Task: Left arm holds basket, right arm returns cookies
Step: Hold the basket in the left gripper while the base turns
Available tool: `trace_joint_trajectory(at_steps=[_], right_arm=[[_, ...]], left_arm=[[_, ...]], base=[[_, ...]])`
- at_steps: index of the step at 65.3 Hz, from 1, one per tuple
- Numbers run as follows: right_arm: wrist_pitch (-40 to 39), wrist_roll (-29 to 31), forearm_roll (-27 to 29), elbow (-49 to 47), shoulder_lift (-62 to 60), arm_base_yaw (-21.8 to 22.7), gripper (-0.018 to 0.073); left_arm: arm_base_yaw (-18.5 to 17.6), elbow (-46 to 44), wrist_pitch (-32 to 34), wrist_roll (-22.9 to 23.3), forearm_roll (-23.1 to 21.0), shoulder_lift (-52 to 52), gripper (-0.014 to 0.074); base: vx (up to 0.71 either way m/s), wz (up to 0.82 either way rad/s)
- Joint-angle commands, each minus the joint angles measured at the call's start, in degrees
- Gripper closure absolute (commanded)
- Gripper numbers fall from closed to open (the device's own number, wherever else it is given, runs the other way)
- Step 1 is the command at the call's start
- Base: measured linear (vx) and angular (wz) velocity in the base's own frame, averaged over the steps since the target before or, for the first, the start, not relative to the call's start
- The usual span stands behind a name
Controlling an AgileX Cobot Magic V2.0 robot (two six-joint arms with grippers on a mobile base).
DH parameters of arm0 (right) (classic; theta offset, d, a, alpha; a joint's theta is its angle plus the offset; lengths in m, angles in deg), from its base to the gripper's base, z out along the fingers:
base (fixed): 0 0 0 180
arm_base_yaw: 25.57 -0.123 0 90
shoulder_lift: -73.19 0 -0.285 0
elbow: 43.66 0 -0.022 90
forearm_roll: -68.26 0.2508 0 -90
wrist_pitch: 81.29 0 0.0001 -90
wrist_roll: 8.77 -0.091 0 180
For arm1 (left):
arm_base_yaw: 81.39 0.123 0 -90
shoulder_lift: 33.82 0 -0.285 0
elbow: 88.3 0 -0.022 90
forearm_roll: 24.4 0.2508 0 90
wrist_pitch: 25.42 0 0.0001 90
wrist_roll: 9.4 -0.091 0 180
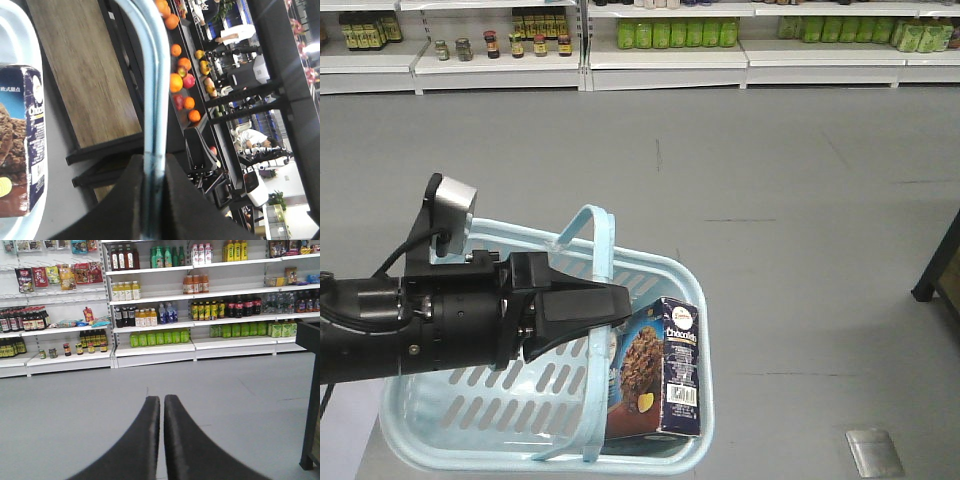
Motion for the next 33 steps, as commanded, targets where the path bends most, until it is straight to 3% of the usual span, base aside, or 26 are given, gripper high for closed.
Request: trace_joint_trajectory(at_steps=[1,33], right_arm=[[-3.93,0.27,-0.55,1.04,-0.51,-0.01,0.057],[-3.93,0.27,-0.55,1.04,-0.51,-0.01,0.057]], left_arm=[[-0.34,-2.31,-2.07,-0.8,-6.19,-1.7,0.06],[-0.34,-2.31,-2.11,-0.8,-6.14,-1.7,0.06]], base=[[0.48,0.04],[0.48,0.02]])
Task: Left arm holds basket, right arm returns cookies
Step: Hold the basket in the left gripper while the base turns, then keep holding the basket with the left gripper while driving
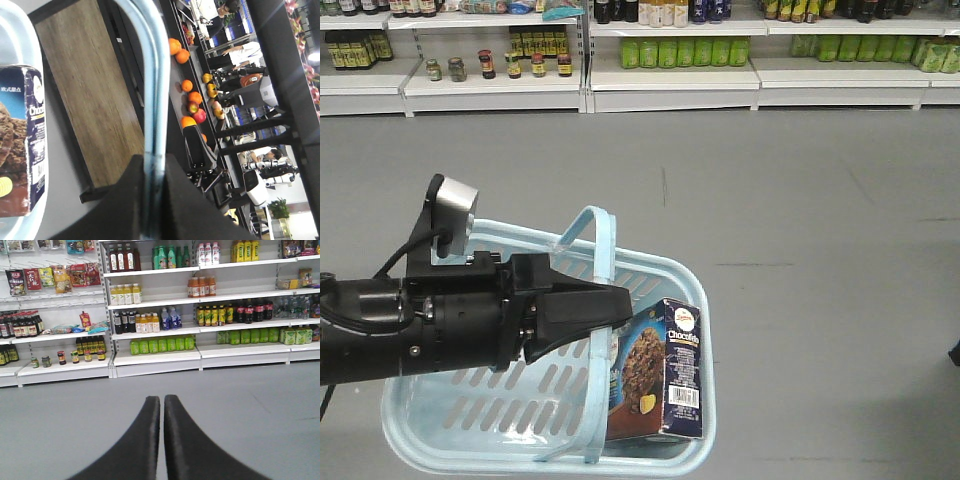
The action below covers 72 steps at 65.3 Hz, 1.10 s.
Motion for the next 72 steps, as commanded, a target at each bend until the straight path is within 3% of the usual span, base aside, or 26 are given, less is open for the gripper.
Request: trace_joint_trajectory(at_steps=[1,72], right_arm=[[-3.93,0.29,-0.55,1.04,-0.51,-0.01,0.057],[-3.93,0.29,-0.55,1.04,-0.51,-0.01,0.057]], left_arm=[[-0.34,-2.31,-2.11,-0.8,-6.14,-1.7,0.06],[-0.34,-2.31,-2.11,-0.8,-6.18,-1.7,0.06]], base=[[0.49,0.0],[0.49,0.02]])
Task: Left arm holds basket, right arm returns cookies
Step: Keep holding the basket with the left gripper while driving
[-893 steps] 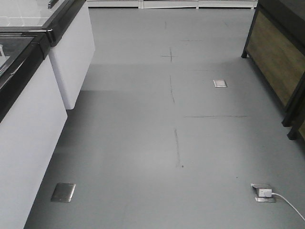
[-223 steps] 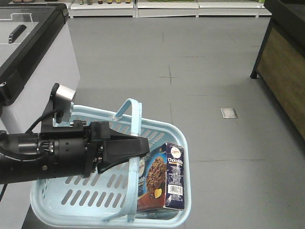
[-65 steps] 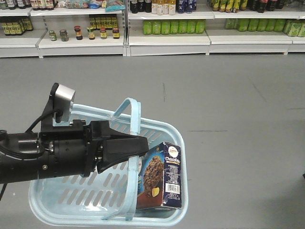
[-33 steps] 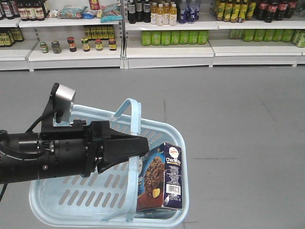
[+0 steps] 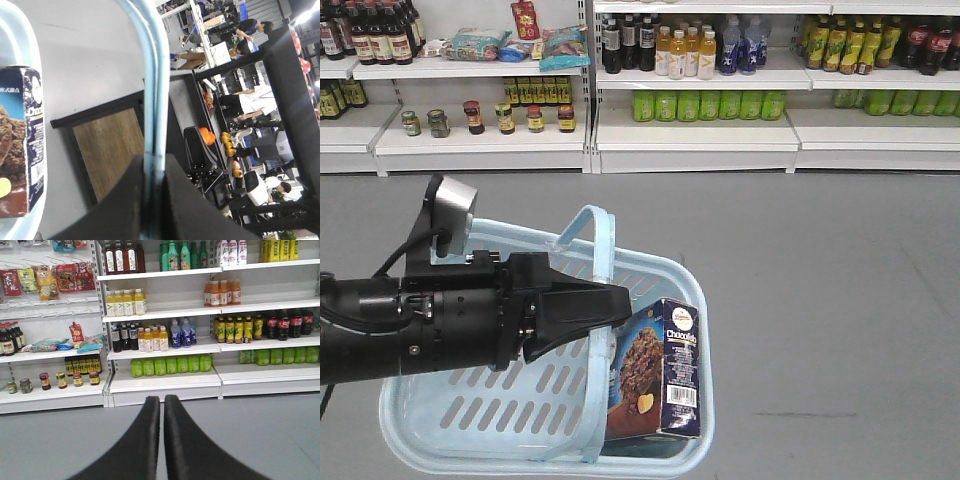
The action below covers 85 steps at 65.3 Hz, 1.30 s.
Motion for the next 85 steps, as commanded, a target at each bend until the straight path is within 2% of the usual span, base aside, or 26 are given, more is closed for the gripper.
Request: trace_joint_trajectory(at_steps=[1,85], right_arm=[[-3.93,0.33,-0.55,1.04,-0.51,-0.01,0.057],[-3.93,0.33,-0.55,1.04,-0.51,-0.01,0.057]], left_arm=[[-0.34,-2.31,-2.11,-0.8,-6.17,-1.7,0.06],[-0.34,-2.31,-2.08,-0.8,-6.17,-1.7,0.06]], base=[[0.48,0.02],[0.46,0.01]])
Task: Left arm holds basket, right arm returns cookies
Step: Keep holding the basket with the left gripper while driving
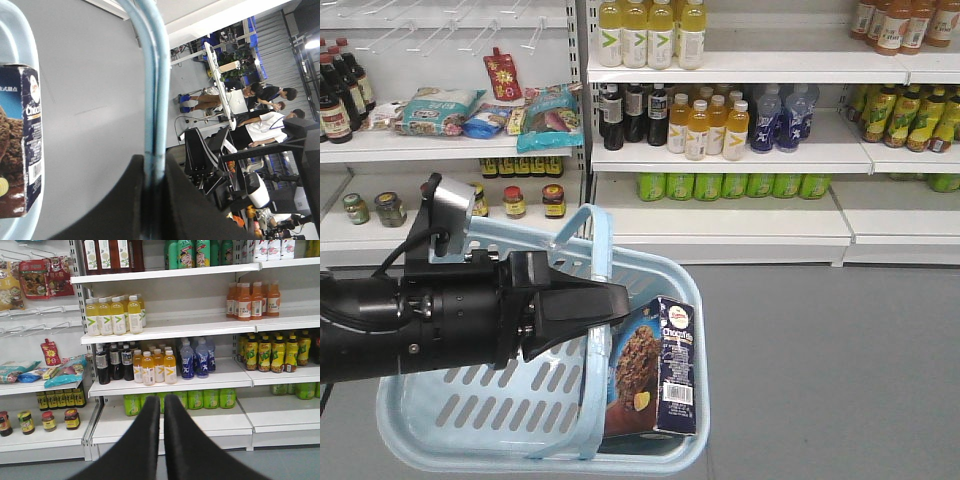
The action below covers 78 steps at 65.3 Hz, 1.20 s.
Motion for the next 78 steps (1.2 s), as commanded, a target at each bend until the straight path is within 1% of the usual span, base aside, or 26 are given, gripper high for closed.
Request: trace_joint_trajectory(at_steps=[1,9,18,51,78], right_arm=[[-3.93,0.33,-0.55,1.04,-0.51,-0.01,0.057],[-3.93,0.33,-0.55,1.04,-0.51,-0.01,0.057],[-3.93,0.33,-0.55,1.04,-0.51,-0.01,0.057],[-3.93,0.33,-0.55,1.04,-0.51,-0.01,0.057],[-3.93,0.33,-0.55,1.04,-0.51,-0.01,0.057]], left_arm=[[-0.34,-2.31,-2.39,-0.8,-6.17,-1.7,0.06],[-0.34,-2.31,-2.41,-0.8,-6.17,-1.7,0.06],[-0.34,-2.31,-2.41,-0.8,-6.17,-1.7,0.06],[-0.34,-2.31,-2.36,-0.8,-6.18,-1.7,0.06],[-0.34,-2.31,-2.36,-0.8,-6.18,-1.7,0.06]], base=[[0.37,-0.07],[0.36,-0.22],[0.35,-0.53],[0.3,-0.83],[0.24,-0.74]])
